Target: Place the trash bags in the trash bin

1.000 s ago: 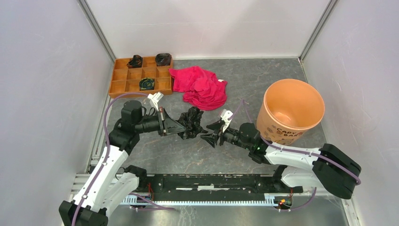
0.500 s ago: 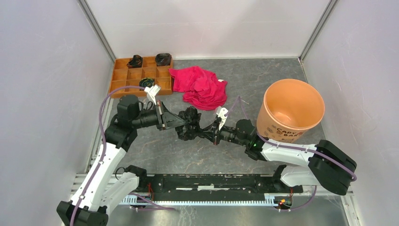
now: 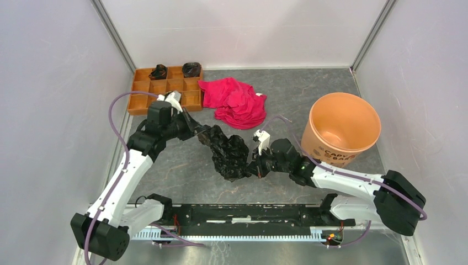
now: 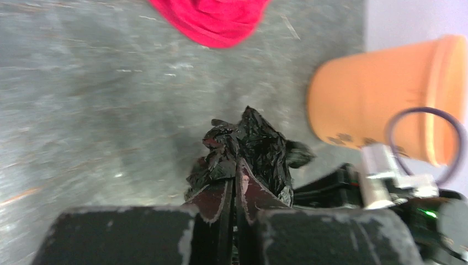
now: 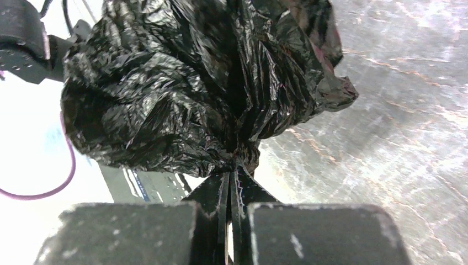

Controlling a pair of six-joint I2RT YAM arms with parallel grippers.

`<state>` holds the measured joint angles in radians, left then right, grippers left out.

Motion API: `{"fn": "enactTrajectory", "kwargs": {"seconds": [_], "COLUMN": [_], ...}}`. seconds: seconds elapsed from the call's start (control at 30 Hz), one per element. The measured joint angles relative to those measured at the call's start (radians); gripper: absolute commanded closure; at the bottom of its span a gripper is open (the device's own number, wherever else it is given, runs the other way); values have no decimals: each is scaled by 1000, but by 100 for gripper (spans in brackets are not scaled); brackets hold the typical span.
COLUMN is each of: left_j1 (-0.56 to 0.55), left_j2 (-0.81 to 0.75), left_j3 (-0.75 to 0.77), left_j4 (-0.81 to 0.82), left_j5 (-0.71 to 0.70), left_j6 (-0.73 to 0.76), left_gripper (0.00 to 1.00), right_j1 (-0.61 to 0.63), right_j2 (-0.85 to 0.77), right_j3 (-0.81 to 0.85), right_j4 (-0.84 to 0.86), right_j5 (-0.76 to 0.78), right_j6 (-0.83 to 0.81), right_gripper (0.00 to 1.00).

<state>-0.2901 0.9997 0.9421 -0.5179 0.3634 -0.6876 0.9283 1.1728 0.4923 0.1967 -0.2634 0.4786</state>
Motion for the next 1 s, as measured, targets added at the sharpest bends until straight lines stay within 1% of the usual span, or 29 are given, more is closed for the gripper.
{"fn": "enactTrajectory", "kwargs": {"seconds": [0.13,0.23,0.27,0.37,0.47,0.5,0.53,0.6,0.7,0.8,0.93,1.0], "left_j1": [0,0,0,-5,-3,-2,-2,-2,-2,-2,-2,-2], "left_j2": [-39,-99,-122,-166,-158,-145,-136,-103,-84,-85,-85,-86], "left_j3": [5,11,11,11,11,11,11,11,11,11,6,0], "left_j4": [-87,-130,-140,-156,-153,-151,-148,-142,-137,-129,-122,-122], "left_j5": [-184,-250,-253,-225,-183,-161,-143,-117,-98,-90,-90,-90], "left_j6": [61,97,107,127,134,135,135,138,140,144,150,150], "left_gripper": [97,97,97,98,98,98,98,98,98,98,98,98], "right_j1": [-14,-14,-14,-12,-2,5,11,29,44,47,33,14], "right_j2": [-9,-7,0,38,72,78,80,79,49,-50,-184,-201], "right_j3": [51,84,97,155,213,228,238,259,263,250,236,233], "right_j4": [-120,-219,-249,-334,-441,-478,-502,-548,-571,-568,-506,-447], "right_j5": [37,86,101,172,285,330,356,394,395,397,460,470], "right_j6": [-39,-113,-139,-207,-261,-278,-286,-313,-328,-322,-289,-273], "right_gripper": [100,99,96,78,50,42,37,29,16,11,13,12]}}
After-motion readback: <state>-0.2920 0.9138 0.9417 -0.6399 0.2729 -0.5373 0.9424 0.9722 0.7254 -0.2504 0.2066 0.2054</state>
